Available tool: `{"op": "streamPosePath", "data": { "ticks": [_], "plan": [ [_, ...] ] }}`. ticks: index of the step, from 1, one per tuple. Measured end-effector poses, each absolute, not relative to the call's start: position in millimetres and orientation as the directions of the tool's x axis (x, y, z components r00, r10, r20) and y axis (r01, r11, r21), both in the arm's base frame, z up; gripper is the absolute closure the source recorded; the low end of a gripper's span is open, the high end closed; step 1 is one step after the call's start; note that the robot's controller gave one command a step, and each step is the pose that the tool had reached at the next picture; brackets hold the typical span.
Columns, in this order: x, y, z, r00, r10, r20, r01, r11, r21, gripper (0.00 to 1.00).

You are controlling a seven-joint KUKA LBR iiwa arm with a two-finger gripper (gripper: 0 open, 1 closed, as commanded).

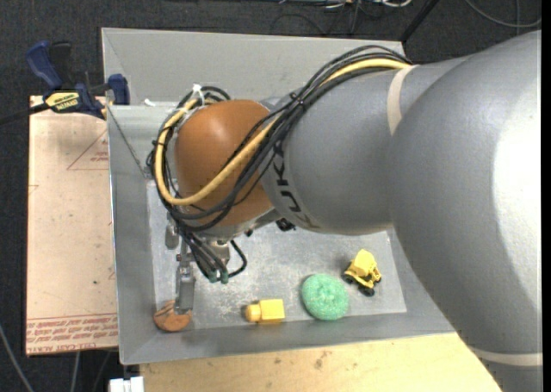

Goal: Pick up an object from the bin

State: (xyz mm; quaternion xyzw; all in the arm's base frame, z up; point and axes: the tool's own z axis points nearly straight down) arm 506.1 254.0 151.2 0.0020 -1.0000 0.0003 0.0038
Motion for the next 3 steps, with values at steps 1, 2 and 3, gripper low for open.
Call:
{"op": "streamPosePath", "data": {
  "ticks": [1, 2, 3],
  "plan": [
    [508.6, 252.9, 155.2, -1.0, 0.0, 0.001, 0.0, 1.0, 0.001, 0.0],
    [490.9, 251.9, 98.8, -0.943, -0.332, -0.006, -0.332, 0.943, 0.002, 0.0],
    [488.0, 251.8, 90.4, -0.882, -0.472, -0.005, -0.472, 0.882, 0.0, 0.0]
  ]
}}
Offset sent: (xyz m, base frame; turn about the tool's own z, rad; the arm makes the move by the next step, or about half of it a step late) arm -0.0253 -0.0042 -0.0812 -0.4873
